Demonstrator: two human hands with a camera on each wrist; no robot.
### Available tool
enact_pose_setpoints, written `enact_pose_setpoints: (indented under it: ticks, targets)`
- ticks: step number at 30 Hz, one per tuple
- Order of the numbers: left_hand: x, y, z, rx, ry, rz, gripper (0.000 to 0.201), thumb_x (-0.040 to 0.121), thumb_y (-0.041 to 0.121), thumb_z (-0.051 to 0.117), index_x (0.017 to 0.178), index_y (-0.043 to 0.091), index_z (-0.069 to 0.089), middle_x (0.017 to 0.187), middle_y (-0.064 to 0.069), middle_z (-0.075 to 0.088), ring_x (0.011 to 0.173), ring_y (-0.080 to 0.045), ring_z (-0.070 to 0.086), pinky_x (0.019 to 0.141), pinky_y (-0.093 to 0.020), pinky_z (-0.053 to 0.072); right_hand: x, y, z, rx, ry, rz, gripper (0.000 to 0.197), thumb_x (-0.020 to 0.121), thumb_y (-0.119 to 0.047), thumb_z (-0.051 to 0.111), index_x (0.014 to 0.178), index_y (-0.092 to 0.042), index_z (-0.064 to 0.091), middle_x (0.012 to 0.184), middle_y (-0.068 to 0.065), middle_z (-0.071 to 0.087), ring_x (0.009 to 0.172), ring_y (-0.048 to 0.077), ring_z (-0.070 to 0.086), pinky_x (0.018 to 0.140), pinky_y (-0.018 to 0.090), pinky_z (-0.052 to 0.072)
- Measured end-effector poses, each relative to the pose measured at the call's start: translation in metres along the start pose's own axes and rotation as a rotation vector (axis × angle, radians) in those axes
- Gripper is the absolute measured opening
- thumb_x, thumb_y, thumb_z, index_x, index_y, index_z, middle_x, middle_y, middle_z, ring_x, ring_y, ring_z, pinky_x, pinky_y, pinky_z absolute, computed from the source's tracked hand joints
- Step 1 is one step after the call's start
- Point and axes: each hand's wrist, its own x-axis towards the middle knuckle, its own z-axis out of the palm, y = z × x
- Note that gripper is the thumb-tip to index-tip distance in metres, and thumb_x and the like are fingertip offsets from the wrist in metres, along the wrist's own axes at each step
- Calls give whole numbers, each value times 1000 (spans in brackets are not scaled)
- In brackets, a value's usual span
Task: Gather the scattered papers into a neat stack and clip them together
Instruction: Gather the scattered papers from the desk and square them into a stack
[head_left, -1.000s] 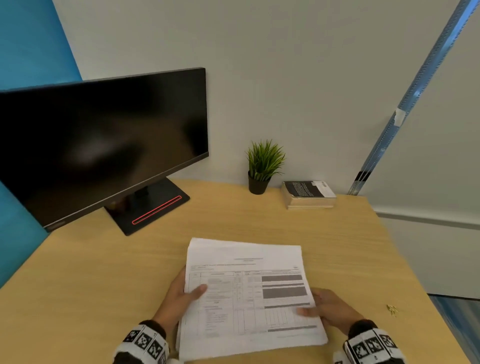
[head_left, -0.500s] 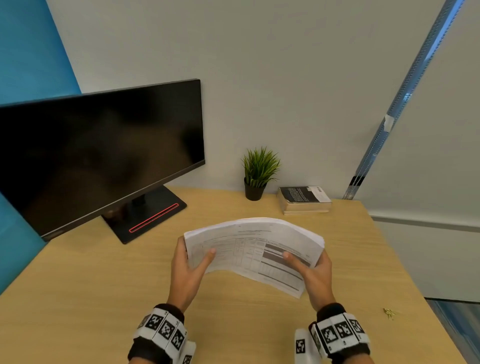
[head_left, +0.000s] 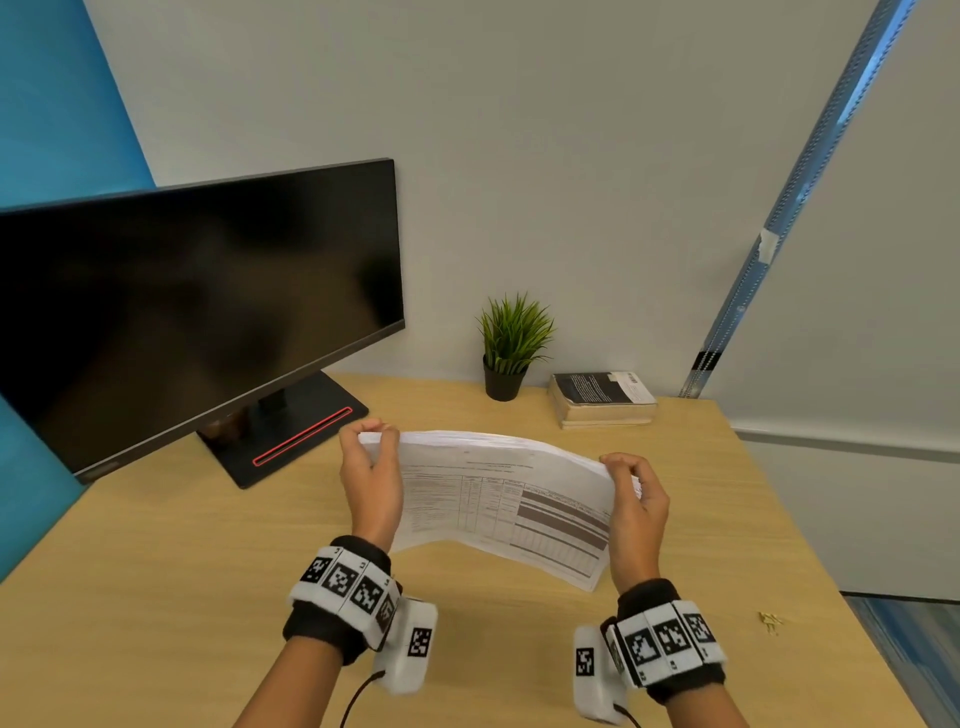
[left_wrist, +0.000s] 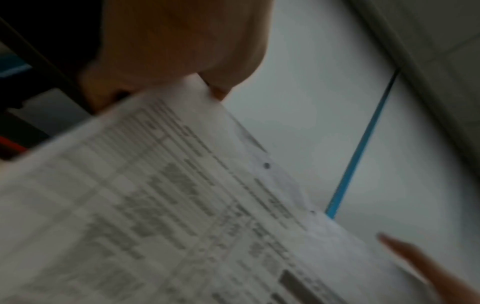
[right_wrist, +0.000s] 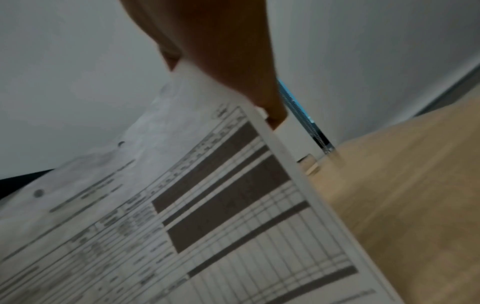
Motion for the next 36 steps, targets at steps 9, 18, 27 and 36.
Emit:
enact_pose_setpoints:
  ticks: [9, 18, 27, 36]
  targets:
    - [5, -53, -39, 159, -455, 43, 30, 94, 10, 47, 121, 23, 46, 112, 12, 59, 103, 3, 59, 88, -20, 51, -6, 30, -22, -174, -169, 98, 25, 87, -5, 59, 96, -28, 58, 96, -1, 67, 103, 28, 63, 77, 26, 51]
    - [-9, -57, -43, 107, -430, 48, 25, 99, 15, 34, 114, 33, 43, 108, 8, 58, 97, 1, 60, 78, -22, 53, -5, 38, -26, -131, -203, 129, 28, 88, -8, 59, 110, -25, 56, 111, 7, 66, 107, 24, 61, 93, 42, 51]
    - [-17, -64, -45, 94, -399, 62, 27, 99, 14, 33, 120, 30, 40, 109, 4, 59, 96, 4, 60, 75, -14, 53, -11, 50, -31, -96, -219, 204, 32, 83, -20, 62, 113, -29, 57, 110, -1, 69, 107, 15, 63, 94, 38, 49]
    - [-16, -73, -48, 268, -422, -32, 18, 97, 9, 38, 114, 16, 39, 108, 8, 58, 102, -12, 59, 75, -16, 53, -10, 58, -34, -214, -181, 198, 35, 89, 0, 55, 123, -8, 51, 115, 8, 64, 108, 22, 61, 94, 42, 50]
